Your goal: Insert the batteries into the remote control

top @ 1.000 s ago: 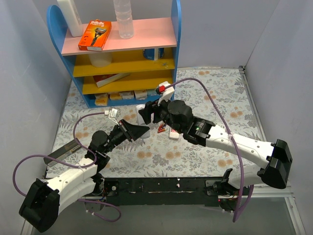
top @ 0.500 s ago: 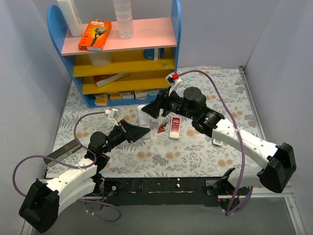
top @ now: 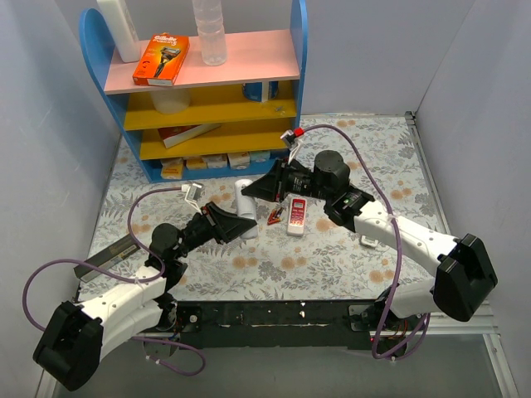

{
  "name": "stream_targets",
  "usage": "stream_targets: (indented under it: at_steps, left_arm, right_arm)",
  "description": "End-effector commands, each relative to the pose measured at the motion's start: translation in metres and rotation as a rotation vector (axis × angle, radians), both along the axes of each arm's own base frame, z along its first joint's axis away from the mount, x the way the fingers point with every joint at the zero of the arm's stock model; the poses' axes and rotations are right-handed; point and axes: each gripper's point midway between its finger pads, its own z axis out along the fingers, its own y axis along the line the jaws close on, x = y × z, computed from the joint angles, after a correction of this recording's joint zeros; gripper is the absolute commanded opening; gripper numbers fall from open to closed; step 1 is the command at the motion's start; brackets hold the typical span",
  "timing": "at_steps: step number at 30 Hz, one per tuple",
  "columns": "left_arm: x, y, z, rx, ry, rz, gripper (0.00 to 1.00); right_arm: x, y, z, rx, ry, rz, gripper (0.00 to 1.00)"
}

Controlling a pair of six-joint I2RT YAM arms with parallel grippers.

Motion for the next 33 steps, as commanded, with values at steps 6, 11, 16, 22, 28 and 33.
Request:
stream_targets:
  at_steps: [6,11,16,22,28,33]
  left_arm:
    - [-0.010,-0.003,0.027,-0.031,-0.110,-0.053,0.01]
    - [0.002,-0.004,0.010,0.060,-0.087,-0.007,0.00]
    - [0.031,0.005,-0.025,0.200,0.055,0.142,0.00]
    - [0.057,0.030,-0.089,0.431,0.300,0.340,0.00]
    - [0.059,0.037,-0.146,0.540,0.518,0.379,0.00]
    - [0.065,0.061,-0.195,0.762,0.698,0.494,0.00]
  right_arm:
    - [-0.003,-0.002,0.009,0.038,-0.062,0.062,0.38]
    - [0.011,-0.027,0.009,0.014,-0.097,-0.015,0.68]
    - [0.031,-0.069,-0.001,-0.104,-0.141,-0.192,0.78]
    - [0.054,-0.137,-0.035,-0.398,-0.158,-0.465,0.83]
    - [0.043,-0.187,-0.074,-0.584,-0.087,-0.609,0.83]
    - [0.030,-0.214,-0.088,-0.655,-0.068,-0.675,0.83]
